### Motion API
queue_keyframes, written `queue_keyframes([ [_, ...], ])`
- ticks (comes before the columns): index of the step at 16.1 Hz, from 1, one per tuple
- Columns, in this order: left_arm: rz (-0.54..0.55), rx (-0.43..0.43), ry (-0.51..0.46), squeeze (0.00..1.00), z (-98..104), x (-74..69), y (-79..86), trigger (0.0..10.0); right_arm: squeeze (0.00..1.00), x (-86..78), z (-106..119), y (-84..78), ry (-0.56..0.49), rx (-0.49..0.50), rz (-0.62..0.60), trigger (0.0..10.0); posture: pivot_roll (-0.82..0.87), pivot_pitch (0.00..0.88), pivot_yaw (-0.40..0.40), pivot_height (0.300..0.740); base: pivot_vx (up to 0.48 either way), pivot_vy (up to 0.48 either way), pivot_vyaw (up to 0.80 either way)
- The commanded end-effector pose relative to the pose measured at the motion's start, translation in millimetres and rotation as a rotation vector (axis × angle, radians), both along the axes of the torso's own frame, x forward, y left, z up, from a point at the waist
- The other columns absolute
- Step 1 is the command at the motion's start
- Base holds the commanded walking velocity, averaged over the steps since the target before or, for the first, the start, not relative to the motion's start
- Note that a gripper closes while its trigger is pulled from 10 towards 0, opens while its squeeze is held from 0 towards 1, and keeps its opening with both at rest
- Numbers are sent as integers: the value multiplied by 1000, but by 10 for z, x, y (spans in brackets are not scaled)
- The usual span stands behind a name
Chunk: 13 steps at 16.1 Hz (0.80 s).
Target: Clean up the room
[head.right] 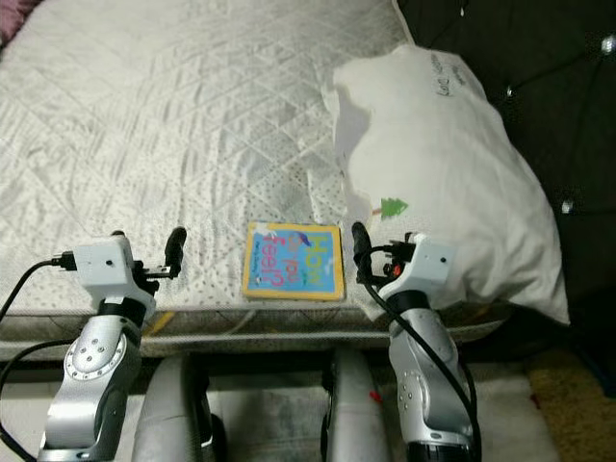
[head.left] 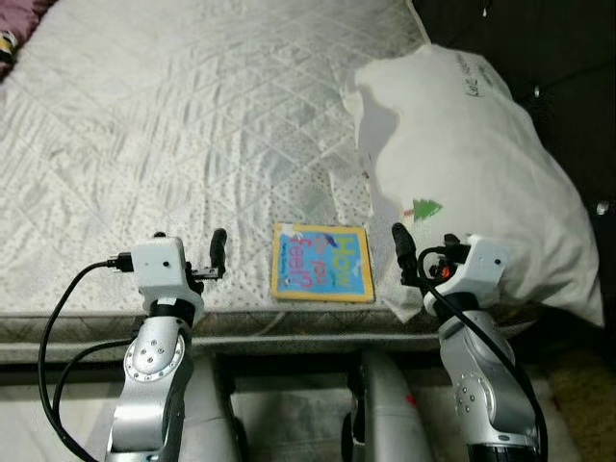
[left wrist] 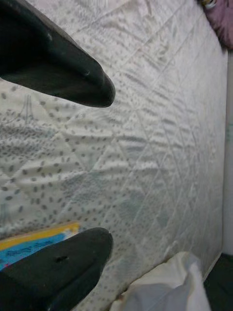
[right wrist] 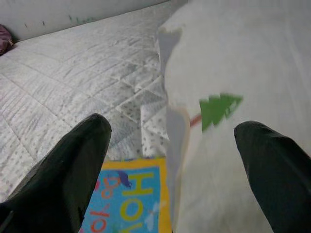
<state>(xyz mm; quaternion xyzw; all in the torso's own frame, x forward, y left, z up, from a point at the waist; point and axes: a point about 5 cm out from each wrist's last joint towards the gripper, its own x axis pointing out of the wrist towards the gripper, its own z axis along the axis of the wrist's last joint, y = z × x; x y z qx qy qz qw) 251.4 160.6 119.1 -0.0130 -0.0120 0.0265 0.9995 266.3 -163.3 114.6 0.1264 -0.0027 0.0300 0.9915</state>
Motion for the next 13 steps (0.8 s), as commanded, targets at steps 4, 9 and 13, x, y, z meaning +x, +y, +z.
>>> queue_keyframes([
  [4,-1,4,1,0,-7,41,1,10000,0,23,98,-44,-43,-7,-3,10000,-31,130,-27,696,0,0,0],
  [9,-9,-2,5,0,-16,48,-15,10000,0,12,86,-104,-40,-14,-25,10000,-30,133,-25,740,0,0,0],
  [13,28,27,59,0,-125,5,81,10000,0,-141,-5,-183,-2,-34,-45,10000,-35,131,-21,740,0,0,0],
])
